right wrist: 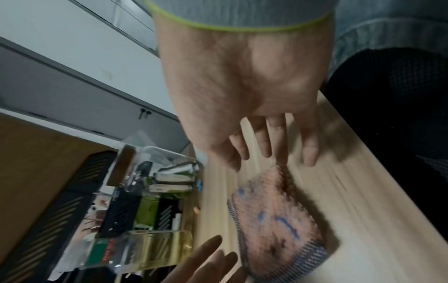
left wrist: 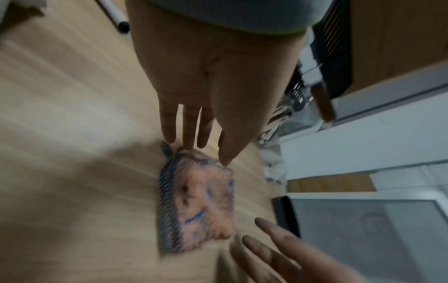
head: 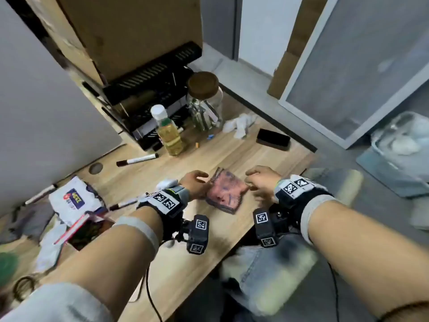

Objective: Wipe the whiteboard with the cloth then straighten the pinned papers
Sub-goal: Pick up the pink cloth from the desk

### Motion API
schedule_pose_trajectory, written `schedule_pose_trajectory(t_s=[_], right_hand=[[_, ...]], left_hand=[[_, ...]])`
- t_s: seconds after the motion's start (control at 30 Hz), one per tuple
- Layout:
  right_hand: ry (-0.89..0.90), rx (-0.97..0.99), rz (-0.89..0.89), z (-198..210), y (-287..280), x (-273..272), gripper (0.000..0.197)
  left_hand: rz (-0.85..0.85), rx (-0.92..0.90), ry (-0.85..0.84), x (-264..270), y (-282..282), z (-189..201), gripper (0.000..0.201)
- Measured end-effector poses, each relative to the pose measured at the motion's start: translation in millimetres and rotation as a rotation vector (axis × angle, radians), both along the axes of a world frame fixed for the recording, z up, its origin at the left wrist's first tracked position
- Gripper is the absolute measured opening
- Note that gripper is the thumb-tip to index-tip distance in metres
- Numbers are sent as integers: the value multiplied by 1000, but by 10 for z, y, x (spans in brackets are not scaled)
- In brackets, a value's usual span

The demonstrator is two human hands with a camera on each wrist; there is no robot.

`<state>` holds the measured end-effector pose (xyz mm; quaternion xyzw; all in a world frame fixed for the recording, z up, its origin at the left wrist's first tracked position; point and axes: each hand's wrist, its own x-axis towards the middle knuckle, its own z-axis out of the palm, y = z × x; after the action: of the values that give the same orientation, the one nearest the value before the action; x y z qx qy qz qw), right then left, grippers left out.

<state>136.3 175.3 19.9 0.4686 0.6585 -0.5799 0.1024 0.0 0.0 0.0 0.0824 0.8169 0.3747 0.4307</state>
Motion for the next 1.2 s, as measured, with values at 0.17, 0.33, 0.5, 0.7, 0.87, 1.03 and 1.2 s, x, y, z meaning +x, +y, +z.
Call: schedule_pose_trajectory(t_s=[0.17, 0.33, 0.5, 0.7, 0.87, 1.03, 1.2], right_hand=[[-105, -55, 25, -488, -159, -122, 40], [-62, 89, -58, -500, -226, -169, 8], [36, 254, -140, 32, -9, 41, 27], [211, 383, -477, 1269, 1, 803, 24], [312, 520, -690, 2102, -363, 1922, 16], [227, 670, -942, 2649, -1001, 3313, 13], [63, 890, -1118, 2962, -1717, 4475, 10]], left_hand=[[48, -132, 183, 187, 148, -390, 34], [-4, -51, 50, 145, 189, -289, 15], [-3, 195, -18, 6, 285, 246, 28], [-258, 499, 25, 423, 835, 1425, 21], [-615, 666, -18, 1393, 1157, 2211, 24], [-951, 847, 12, 2832, 1239, 2875, 33], [-1237, 947, 143, 4226, 1016, 3313, 55]])
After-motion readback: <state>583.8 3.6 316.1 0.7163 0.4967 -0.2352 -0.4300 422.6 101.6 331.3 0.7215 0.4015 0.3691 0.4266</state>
